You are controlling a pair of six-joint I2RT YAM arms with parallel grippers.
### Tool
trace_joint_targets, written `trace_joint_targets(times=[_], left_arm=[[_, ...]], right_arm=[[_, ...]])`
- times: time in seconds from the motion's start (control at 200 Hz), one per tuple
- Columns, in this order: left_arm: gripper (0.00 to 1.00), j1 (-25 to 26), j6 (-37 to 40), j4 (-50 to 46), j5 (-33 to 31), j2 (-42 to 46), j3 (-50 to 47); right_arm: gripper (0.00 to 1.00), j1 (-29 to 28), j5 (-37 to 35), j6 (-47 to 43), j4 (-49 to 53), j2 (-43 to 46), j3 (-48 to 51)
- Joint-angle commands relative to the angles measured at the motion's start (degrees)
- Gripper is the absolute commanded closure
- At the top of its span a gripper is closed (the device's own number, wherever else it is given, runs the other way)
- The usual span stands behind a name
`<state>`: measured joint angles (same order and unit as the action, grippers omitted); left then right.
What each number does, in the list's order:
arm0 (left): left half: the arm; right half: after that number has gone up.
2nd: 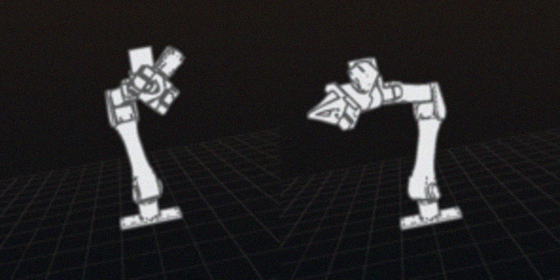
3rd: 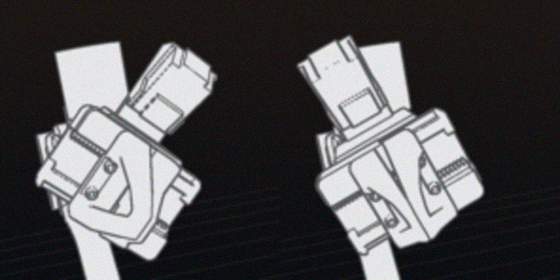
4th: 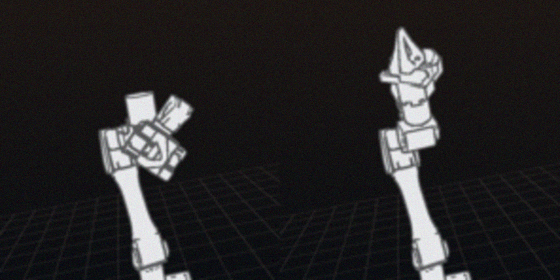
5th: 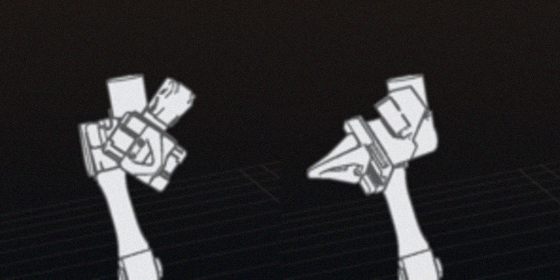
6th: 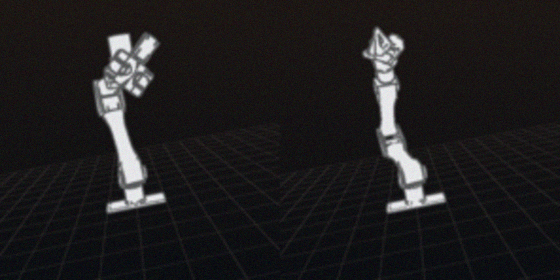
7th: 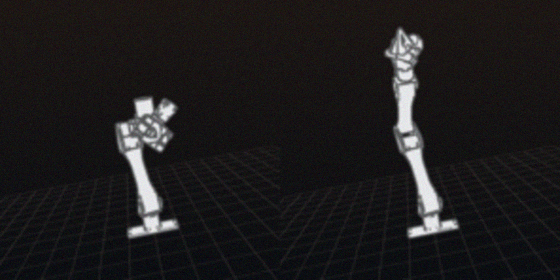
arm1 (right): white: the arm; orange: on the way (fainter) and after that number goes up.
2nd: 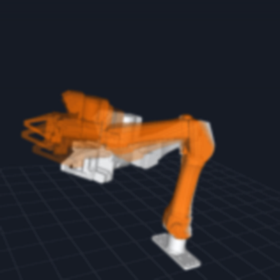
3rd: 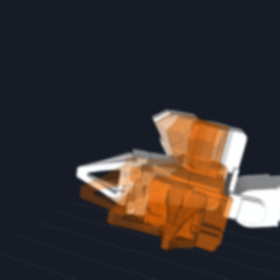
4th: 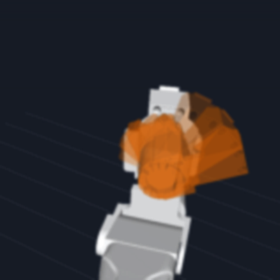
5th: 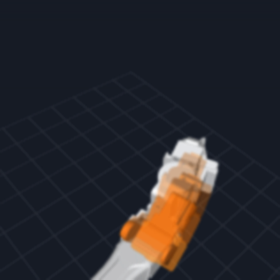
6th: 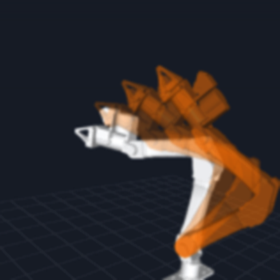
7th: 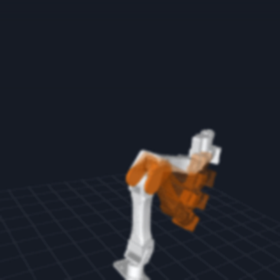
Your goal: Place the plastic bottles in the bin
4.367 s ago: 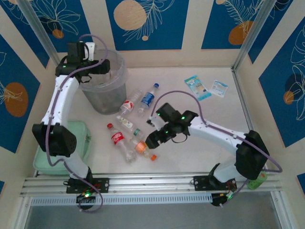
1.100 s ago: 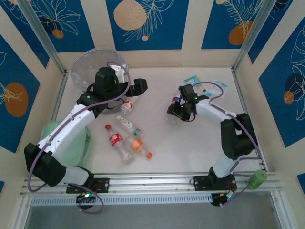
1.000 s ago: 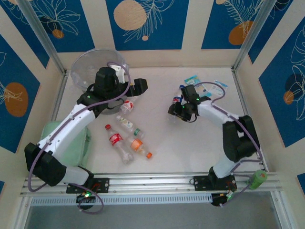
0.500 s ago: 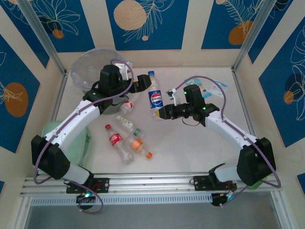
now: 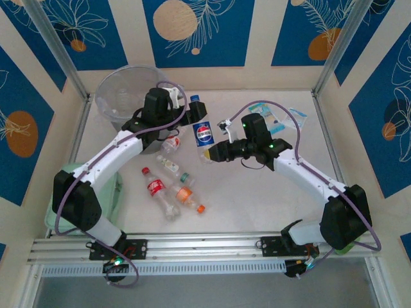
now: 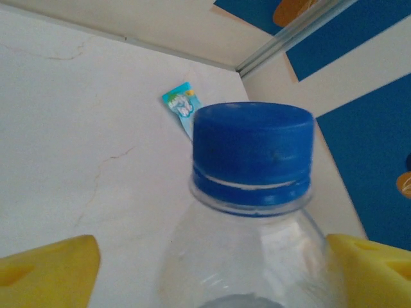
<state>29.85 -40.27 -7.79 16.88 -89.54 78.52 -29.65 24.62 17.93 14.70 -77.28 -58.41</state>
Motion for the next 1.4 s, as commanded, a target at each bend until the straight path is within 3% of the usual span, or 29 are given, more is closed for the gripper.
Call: trace_joint_targets(times=[0.0,0.105,0.225,0.26,0.38,0.53,0.735,0.871,0.971,1.066,1.221,1.396], left_arm=[[0.25,0.5,-0.7,2.2,-0.4,-0.5,0.8],[0.41,0.5,-0.7,2.3,-0.4,-0.5,0.8],[0.48,0.5,0.2,1.5,-0.9,-0.3,1.6],[0.49,0.5,0.8,1.0,-1.0,-0.3,2.2],[0.51,-0.6,4.0,-1.9,-1.0,-0.2,5.6],[0.56,-4.8,8.3,-6.9,0.4,0.2,12.7],[0.63,-13.9,17.5,-15.3,-3.0,2.4,25.3],[0.78,-20.0,20.7,-19.8,-7.1,3.8,30.9],[0.86,-21.9,25.4,-23.5,-11.4,3.8,34.2],[1.00,-23.7,29.1,-25.8,-16.8,1.3,37.3],[1.00,-25.4,30.8,-26.3,-18.1,-5.8,42.2],[1.00,-25.1,29.6,-28.9,-13.1,-15.6,50.2]], right_arm=[[0.63,-0.7,0.4,-1.3,-1.6,-1.0,-1.7],[0.64,-0.9,0.4,-1.1,-2.0,-1.8,-1.9],[0.59,-0.9,-0.1,-1.1,-1.9,-2.0,-2.0],[0.54,-0.8,-0.2,-1.1,-1.6,-1.9,-2.1],[0.22,0.0,-0.5,-1.4,-0.4,-1.6,-2.4],[0.07,2.2,-4.5,-0.6,-0.5,1.4,-0.7],[0.06,6.8,-8.2,-1.5,4.0,3.9,0.0],[0.06,7.5,-9.2,-1.4,4.9,5.1,1.2],[0.07,7.6,-9.4,-0.8,4.7,5.1,1.8],[0.07,7.5,-8.9,-0.1,3.9,4.5,2.2],[0.07,7.1,-8.7,-1.1,5.2,2.9,0.7],[0.08,6.7,-8.9,-1.4,6.3,2.5,-0.1]])
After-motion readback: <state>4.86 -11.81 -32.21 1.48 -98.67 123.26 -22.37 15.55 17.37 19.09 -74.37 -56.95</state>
